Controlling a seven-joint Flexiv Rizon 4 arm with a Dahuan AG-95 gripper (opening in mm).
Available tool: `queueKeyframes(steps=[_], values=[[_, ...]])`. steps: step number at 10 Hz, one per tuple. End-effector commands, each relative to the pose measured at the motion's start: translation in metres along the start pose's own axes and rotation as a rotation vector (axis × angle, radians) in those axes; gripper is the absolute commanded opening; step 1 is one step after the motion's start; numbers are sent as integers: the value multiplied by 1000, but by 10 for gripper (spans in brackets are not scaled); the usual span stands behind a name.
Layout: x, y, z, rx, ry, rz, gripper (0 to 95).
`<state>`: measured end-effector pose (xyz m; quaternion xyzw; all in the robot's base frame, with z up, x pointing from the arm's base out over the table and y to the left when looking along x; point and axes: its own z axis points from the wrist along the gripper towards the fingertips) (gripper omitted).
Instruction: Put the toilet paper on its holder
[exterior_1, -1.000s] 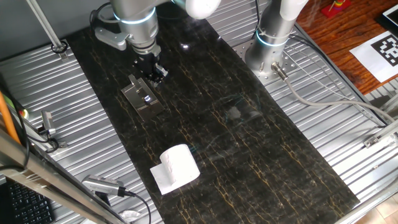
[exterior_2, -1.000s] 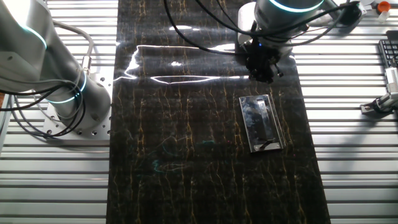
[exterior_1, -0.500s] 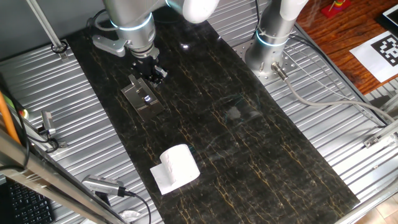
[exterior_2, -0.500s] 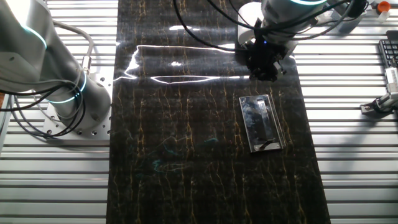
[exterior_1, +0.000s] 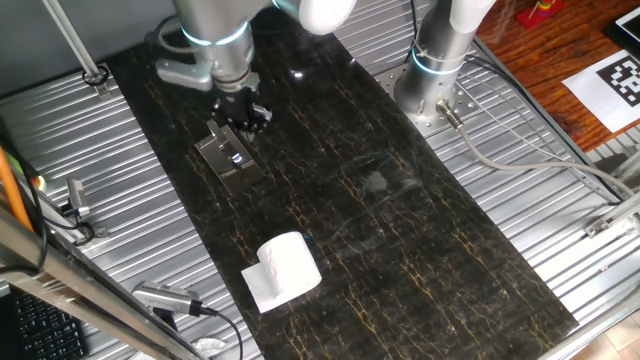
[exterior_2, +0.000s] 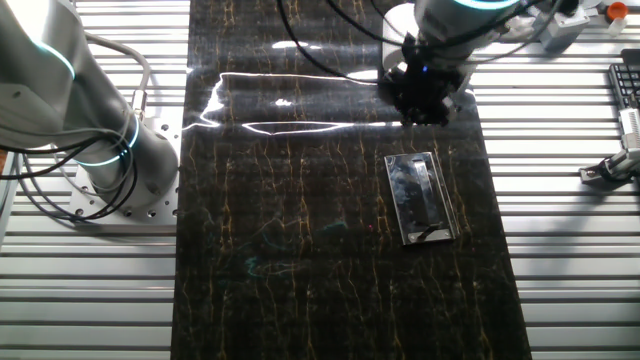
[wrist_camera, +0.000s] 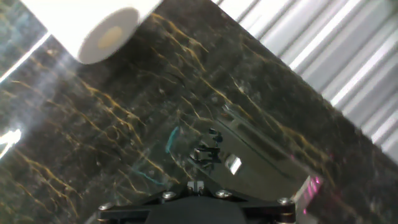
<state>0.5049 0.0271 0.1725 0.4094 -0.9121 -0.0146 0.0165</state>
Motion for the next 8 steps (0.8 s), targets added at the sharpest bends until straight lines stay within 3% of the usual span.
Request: queueKeyframes(steps=[1,2,3,4,5,6,7,8], values=[[-39,25,2,11,14,-50,190],[-54,38,6,13,27,-66,190],[-69,50,13,12,19,-116,380],[-81,61,19,14,14,-129,380],[-100,79,30,28,0,-144,570],[-108,86,34,29,-6,-146,570],[-124,107,43,38,-23,-174,570],[-130,116,47,31,-41,-188,570]])
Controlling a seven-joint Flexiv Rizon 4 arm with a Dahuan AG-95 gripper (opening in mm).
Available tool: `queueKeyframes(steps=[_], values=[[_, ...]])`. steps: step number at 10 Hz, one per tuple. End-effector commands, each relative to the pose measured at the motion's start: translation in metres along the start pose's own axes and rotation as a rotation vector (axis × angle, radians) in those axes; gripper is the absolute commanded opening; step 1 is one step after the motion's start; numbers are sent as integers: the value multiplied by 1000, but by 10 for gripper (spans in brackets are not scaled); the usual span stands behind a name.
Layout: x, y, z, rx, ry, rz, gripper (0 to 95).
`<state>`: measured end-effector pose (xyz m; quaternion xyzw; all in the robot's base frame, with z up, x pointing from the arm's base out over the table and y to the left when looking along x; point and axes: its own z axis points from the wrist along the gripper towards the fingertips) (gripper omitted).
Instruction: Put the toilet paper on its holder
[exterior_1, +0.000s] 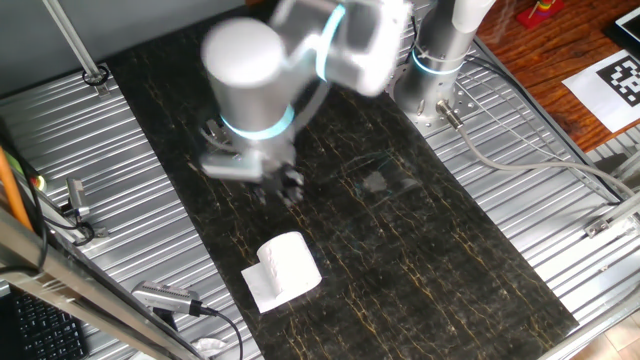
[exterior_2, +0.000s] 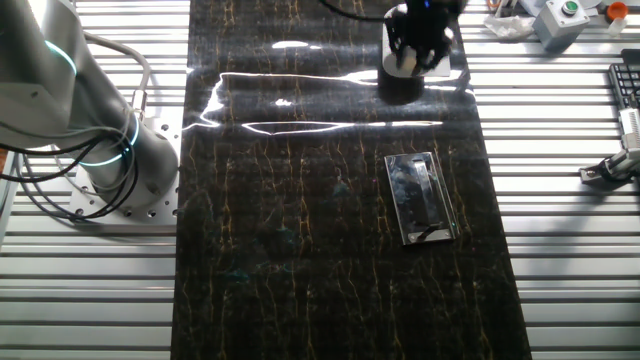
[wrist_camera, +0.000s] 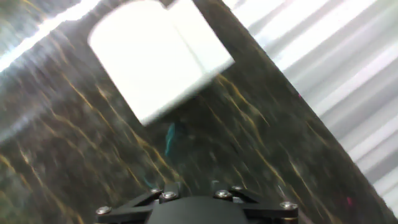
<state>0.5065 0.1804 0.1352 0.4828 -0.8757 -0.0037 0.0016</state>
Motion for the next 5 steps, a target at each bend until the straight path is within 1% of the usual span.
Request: queueKeyframes(steps=[1,2,3,4,5], values=[[-21,20,10,-3,-50,-55,760],[-23,21,14,6,-76,-123,760],[-23,21,16,40,-80,-189,760],[-23,21,16,45,-79,-201,950],[-23,21,17,45,-75,-210,950]])
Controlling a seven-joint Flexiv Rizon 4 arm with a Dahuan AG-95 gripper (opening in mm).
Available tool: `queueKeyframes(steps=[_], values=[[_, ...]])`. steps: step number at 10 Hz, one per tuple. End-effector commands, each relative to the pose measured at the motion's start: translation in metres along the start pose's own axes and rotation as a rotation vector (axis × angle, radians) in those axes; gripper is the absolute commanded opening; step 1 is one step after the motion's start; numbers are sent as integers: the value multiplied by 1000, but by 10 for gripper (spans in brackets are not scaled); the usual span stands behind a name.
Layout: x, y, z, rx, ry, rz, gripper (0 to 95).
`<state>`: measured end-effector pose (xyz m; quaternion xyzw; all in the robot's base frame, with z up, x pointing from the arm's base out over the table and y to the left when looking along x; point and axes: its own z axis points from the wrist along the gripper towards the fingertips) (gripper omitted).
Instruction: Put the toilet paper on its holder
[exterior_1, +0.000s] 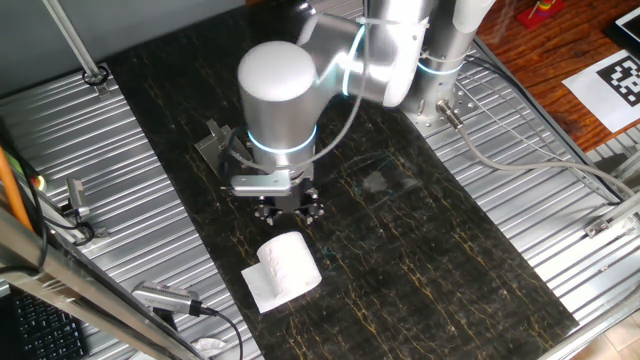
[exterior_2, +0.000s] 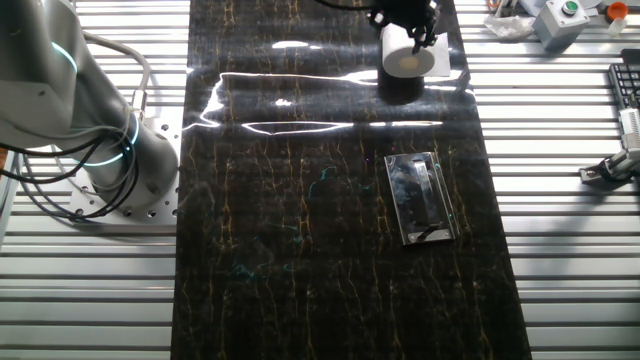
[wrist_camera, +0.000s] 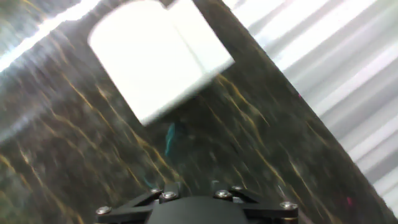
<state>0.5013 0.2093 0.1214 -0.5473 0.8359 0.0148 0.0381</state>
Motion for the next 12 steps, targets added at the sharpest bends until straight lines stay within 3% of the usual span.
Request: queueKeyframes(steps=[1,2,3,4,5,7,10,12], values=[[0,2,2,26,13,-12,760],[5,3,0,20,11,55,760],[5,3,0,9,11,83,570],[5,3,0,-5,11,71,570],[5,3,0,-17,10,-15,760],[5,3,0,-27,2,-70,760],[5,3,0,-42,9,-21,760],[5,3,0,-35,6,-114,760]])
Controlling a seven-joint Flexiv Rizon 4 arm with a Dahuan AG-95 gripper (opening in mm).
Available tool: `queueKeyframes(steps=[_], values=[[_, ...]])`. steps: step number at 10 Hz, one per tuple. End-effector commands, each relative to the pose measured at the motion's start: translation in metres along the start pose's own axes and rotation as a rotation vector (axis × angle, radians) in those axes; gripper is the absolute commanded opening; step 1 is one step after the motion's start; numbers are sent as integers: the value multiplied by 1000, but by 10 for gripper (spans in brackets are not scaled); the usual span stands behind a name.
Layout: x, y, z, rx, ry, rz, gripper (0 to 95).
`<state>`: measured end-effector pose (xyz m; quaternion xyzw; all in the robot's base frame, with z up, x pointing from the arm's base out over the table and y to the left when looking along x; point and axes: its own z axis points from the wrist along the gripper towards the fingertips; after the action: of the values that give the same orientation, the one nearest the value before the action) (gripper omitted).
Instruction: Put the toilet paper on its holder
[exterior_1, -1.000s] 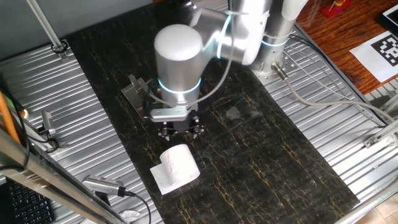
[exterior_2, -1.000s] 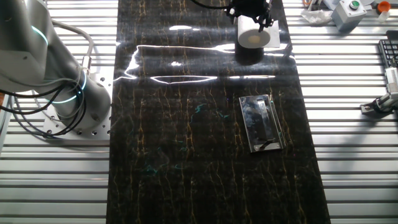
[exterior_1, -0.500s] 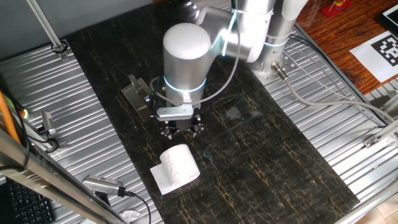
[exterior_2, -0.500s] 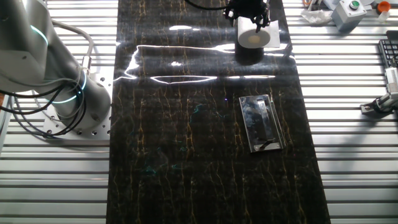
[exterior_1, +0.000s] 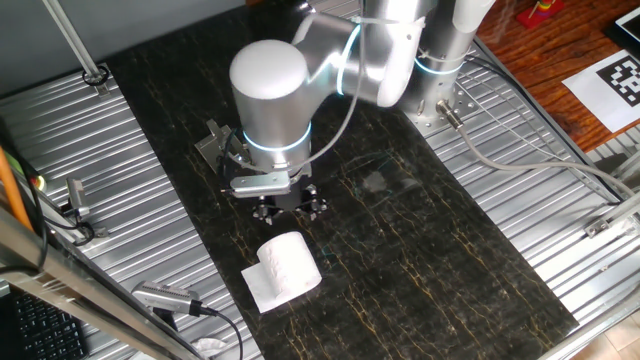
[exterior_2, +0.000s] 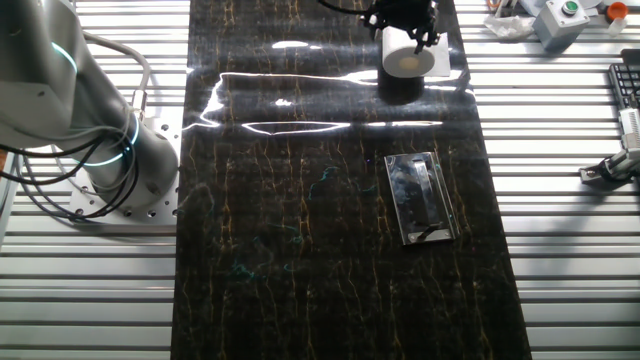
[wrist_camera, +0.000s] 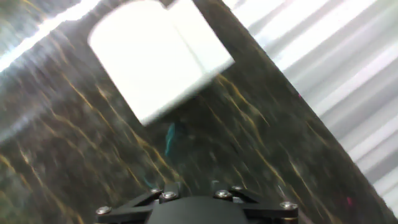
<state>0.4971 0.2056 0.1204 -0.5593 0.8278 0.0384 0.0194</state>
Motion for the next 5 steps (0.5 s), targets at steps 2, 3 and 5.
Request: queueKeyframes(steps=[2,3,5], values=[[0,0,0,28,3,-95,760],[0,0,0,29,4,-96,760],[0,0,0,28,0,-107,760]])
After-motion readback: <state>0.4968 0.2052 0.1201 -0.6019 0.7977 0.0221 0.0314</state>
